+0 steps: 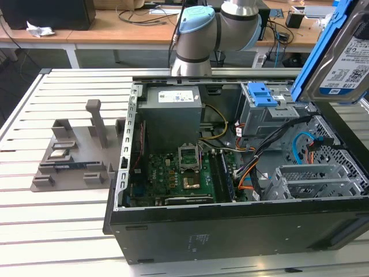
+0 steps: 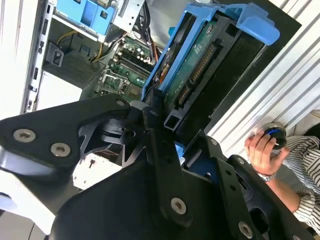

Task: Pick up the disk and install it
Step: 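Pick up the disk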

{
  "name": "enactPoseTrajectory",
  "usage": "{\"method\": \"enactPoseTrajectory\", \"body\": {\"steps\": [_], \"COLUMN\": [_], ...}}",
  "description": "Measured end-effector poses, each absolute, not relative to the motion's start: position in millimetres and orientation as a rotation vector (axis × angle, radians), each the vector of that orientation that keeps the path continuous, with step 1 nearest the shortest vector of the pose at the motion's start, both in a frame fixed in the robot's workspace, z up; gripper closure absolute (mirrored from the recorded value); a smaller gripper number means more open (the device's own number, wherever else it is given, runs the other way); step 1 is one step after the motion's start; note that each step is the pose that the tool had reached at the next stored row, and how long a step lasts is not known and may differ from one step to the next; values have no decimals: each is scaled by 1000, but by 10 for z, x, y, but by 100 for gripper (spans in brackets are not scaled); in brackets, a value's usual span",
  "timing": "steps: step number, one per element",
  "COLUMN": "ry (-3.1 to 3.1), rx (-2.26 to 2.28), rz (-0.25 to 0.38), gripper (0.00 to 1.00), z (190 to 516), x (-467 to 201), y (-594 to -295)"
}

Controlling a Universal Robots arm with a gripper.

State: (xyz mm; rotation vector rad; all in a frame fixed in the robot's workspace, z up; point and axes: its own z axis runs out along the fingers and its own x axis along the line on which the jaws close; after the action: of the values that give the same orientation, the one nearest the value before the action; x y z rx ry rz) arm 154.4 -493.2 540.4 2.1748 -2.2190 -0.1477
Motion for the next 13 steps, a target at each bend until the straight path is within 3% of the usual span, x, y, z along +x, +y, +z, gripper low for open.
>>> {"method": "enactPoseTrajectory", "body": {"steps": [13], "ry": [-2219], "rx": [2175], "rz": [-148], "gripper": [64], "z": [5047], "x": [1557], "y": [-5384]}}
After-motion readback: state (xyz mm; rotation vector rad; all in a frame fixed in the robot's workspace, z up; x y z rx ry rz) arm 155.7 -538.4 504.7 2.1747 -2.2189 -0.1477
